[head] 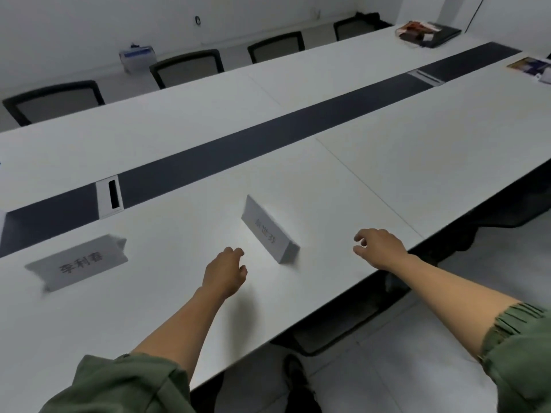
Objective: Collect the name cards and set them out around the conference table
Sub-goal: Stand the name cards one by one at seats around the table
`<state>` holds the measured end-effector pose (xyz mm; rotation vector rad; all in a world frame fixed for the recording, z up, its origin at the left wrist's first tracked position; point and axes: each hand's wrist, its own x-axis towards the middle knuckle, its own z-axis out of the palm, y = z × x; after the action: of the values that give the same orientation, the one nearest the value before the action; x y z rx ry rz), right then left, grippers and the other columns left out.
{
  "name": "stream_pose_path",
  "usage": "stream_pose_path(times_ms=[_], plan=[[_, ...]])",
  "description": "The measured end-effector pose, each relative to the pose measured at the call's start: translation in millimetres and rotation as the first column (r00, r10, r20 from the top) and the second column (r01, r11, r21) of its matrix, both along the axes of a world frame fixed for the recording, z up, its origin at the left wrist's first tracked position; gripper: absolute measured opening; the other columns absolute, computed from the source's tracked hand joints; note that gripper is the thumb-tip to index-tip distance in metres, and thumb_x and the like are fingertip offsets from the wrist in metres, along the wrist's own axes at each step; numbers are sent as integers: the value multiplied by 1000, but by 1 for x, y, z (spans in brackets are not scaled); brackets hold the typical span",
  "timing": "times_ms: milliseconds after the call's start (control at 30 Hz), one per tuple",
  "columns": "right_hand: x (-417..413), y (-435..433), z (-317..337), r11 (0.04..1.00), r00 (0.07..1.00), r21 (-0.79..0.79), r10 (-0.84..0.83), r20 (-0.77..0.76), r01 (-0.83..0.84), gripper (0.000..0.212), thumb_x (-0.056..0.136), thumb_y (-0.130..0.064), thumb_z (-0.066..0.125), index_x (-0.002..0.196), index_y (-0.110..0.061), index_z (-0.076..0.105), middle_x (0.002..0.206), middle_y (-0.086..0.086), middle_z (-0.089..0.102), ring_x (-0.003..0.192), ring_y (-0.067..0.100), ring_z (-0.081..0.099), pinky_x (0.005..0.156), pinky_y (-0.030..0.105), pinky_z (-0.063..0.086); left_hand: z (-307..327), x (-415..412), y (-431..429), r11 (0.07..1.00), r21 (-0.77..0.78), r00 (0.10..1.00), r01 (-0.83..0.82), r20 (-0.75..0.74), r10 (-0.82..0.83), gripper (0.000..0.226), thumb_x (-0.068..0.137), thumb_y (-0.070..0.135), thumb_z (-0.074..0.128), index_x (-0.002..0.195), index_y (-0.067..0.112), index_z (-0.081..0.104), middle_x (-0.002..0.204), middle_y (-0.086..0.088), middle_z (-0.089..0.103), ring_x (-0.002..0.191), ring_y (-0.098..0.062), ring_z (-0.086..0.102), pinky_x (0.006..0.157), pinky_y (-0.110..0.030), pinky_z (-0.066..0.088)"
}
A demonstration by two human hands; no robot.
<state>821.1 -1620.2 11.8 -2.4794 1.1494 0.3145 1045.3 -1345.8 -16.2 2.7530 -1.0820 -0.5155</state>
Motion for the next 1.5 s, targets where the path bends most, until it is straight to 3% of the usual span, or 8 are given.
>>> stream_pose_path(times_ms=[267,400,533,833,1000,1133,1333,1500], plan=[[26,-72,-24,1000,994,-9,25,-103,-26,40,94,-38,53,131,-23,54,126,0,61,113,22,57,89,35,48,-7,49,-96,992,12,986,128,109,-129,64,87,19,60,145,22,32,145,-12,35,125,-31,42,93,-41,45],[38,-104,-33,1000,991,2,22,-130,-21,40,93,-37,53,131,-23,54,126,0,61,114,21,56,88,34,46,-15,66,-126,958,160,947,239,181,-267,77,85,14,62,149,30,22,159,-14,9,146,-37,9,116,-48,17],[57,-136,-53,998,987,10,62,-151,-61,42,93,-35,52,133,-22,52,131,1,58,117,21,54,88,34,45,-29,85,-144,926,269,910,266,247,-334,67,86,7,52,145,32,33,161,-13,2,147,-38,-9,118,-51,-2],[137,-200,-95,972,965,37,236,-116,-233,48,95,-30,47,142,-18,42,135,12,50,119,31,49,90,37,42,-41,81,-176,949,266,944,170,231,-234,53,90,49,57,138,29,47,152,-9,34,147,-34,13,119,-50,-2],[180,-237,-111,942,941,-12,333,-64,-334,50,96,-30,47,143,-17,40,146,12,41,130,32,41,99,43,40,-47,66,-211,989,150,964,8,262,-48,49,86,50,59,125,20,60,126,-15,54,129,-32,41,119,-48,8],[198,-264,-129,918,917,-21,394,-63,-396,55,97,-35,44,148,-16,31,158,14,20,145,32,17,112,48,27,-59,58,-238,995,13,942,-100,324,90,41,88,41,61,111,7,64,103,-16,58,105,-35,53,114,-51,25],[189,-265,-170,908,912,-91,407,-43,-409,63,100,-52,21,156,-26,6,164,9,-5,150,26,-11,121,46,0,-75,60,-267,979,-37,911,-200,359,200,42,91,37,55,124,12,56,112,-13,58,110,-34,53,109,-54,29],[181,-265,-186,899,915,-196,403,20,-391,64,99,-56,19,156,-28,11,164,7,1,151,24,-7,122,46,5,-82,91,-278,972,-50,893,-229,386,230,41,93,38,52,125,12,56,114,-13,59,109,-34,53,108,-53,28]])
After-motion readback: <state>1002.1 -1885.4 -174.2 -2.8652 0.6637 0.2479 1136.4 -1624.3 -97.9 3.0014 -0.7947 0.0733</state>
